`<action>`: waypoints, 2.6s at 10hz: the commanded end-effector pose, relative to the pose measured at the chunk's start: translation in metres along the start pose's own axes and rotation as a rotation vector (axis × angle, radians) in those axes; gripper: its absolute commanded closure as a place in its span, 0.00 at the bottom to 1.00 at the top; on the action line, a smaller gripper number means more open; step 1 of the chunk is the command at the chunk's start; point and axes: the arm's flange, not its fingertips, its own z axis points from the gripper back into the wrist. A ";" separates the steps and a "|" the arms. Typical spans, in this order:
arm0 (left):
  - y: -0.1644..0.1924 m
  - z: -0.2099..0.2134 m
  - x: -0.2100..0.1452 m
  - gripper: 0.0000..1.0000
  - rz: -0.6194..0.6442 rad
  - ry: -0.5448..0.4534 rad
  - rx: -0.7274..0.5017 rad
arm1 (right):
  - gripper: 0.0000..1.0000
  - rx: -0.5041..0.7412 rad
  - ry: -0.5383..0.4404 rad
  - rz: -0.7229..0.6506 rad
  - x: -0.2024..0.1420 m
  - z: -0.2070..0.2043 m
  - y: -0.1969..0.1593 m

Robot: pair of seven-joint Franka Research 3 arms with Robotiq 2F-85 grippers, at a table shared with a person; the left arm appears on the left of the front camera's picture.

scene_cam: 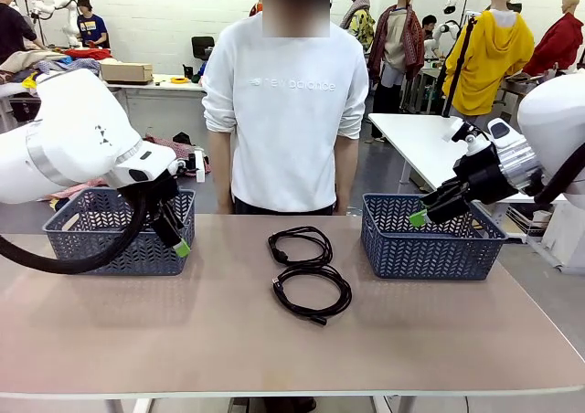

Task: Organize the cables according to human instructions.
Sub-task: Pick up a bundle of cables and place it in the basket indicated by the human.

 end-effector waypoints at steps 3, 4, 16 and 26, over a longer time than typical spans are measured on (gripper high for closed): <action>-0.001 0.003 0.001 0.00 -0.002 -0.004 0.004 | 0.00 0.010 -0.030 0.020 0.001 -0.002 -0.003; -0.001 0.003 0.001 0.00 -0.002 -0.004 0.004 | 0.00 0.010 -0.030 0.020 0.001 -0.002 -0.003; -0.001 0.003 0.001 0.00 -0.002 -0.004 0.004 | 0.00 0.010 -0.030 0.020 0.001 -0.002 -0.003; -0.001 0.003 0.001 0.00 -0.002 -0.004 0.004 | 0.00 0.032 0.174 -0.009 0.036 -0.049 0.030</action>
